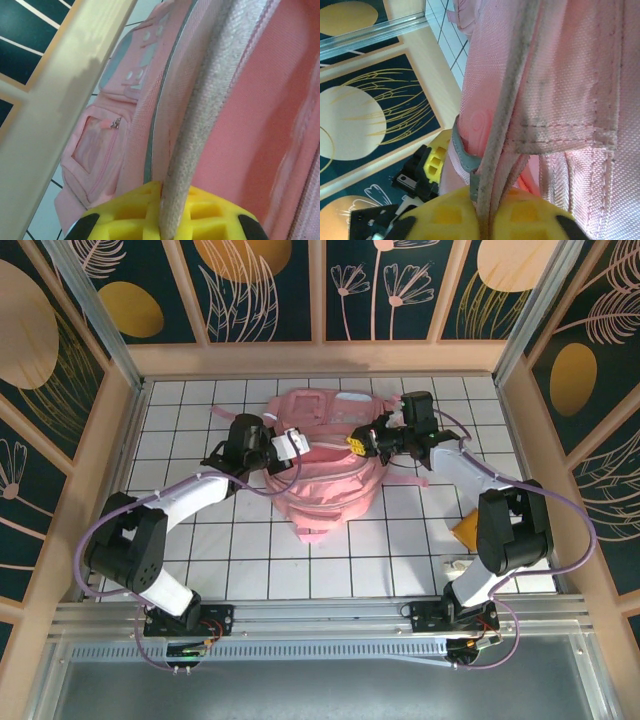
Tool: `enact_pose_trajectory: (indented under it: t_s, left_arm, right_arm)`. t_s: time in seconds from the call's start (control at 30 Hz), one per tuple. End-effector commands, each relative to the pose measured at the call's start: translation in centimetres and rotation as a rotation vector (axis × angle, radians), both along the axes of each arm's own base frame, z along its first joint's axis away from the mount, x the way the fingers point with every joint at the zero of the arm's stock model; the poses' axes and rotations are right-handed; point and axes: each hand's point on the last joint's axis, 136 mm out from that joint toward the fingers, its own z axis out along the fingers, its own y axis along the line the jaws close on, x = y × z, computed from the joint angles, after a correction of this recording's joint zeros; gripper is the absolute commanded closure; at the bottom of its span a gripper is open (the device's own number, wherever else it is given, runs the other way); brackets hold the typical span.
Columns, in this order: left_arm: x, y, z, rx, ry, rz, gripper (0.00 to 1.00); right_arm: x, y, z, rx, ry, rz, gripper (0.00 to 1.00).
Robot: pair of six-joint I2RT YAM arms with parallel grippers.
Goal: Pack books, pencil case, and school supplies into a backpack
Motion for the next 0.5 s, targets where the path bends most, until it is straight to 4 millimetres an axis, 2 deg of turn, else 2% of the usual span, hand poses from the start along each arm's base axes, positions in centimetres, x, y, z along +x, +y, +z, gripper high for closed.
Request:
enact_pose_trajectory:
  t_s: [0.0, 0.07, 0.17, 0.23, 0.3, 0.33, 0.37, 0.4, 0.47]
  left_arm:
    - [1.9, 0.2, 3.2, -0.065, 0.034, 0.104, 1.0]
    - [2.5, 1.0, 3.0, -0.061, 0.124, 0.198, 1.0]
    - [1.7, 1.0, 2.8, -0.072, 0.245, 0.229, 1.0]
    - [1.1, 0.8, 3.7, -0.132, 0.287, 0.235, 1.0]
    - [0.9, 0.7, 4.2, -0.175, 0.328, 0.263, 1.0]
    - [0.7, 0.5, 4.1, -0.186, 0.357, 0.263, 1.0]
    - [0.5, 0.1, 3.8, -0.189, 0.39, 0.249, 1.0]
    - [0.5, -0.1, 3.6, -0.191, 0.415, 0.247, 1.0]
    - [1.1, -0.3, 2.8, -0.199, 0.465, 0.279, 1.0]
  right_arm:
    - [1.1, -1.4, 0.6, -0.155, -0.144, 0.009, 0.65]
    - [2.0, -3.0, 0.7, -0.327, -0.241, 0.012, 0.6]
    - [2.0, -6.4, 1.4, -0.548, -0.338, -0.039, 0.57]
    - [1.2, -9.1, 1.9, -0.679, -0.412, -0.104, 0.52]
    - [-0.3, -13.1, 2.0, -0.826, -0.412, -0.214, 0.48]
    - [-1.3, -15.5, 2.0, -0.911, -0.389, -0.292, 0.43]
    - [-2.7, -17.7, 2.0, -0.974, -0.37, -0.356, 0.2]
    - [-3.8, -19.1, 1.8, -1.013, -0.344, -0.399, 0.01]
    - [-7.6, -23.5, 0.2, -1.086, -0.168, -0.595, 0.01]
